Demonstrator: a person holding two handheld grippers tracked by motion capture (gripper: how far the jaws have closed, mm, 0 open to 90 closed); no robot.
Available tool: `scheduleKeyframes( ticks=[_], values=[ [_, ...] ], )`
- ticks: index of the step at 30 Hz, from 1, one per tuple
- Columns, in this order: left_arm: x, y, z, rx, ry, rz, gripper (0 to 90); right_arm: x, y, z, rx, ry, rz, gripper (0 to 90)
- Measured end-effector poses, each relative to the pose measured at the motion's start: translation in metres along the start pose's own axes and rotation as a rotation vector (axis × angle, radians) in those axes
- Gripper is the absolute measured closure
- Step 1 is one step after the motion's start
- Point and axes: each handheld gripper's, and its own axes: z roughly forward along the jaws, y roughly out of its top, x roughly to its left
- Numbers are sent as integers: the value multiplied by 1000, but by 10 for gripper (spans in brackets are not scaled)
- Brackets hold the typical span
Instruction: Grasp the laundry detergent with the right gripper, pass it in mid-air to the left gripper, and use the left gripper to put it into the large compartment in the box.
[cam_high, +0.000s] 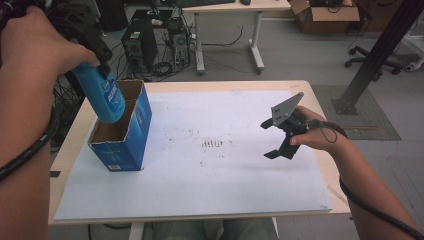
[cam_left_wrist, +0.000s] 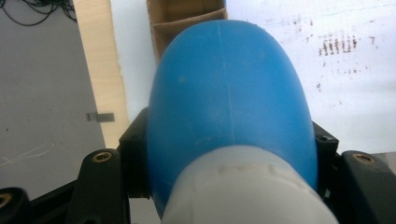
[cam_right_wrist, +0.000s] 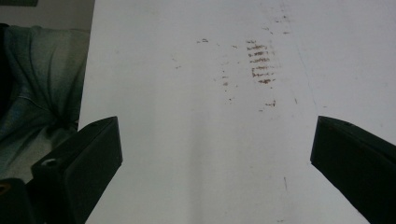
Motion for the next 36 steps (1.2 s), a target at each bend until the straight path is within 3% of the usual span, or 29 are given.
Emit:
scheduleKeyframes(
  ticks=[12, 36],
  values=[
    [11, 2, 23, 9, 8, -29, 381, 1, -3, 0, 8, 6, 11, 20],
    [14, 5, 83, 39, 9, -24, 381, 4, -5, 1, -2, 5, 16, 21]
  ],
)
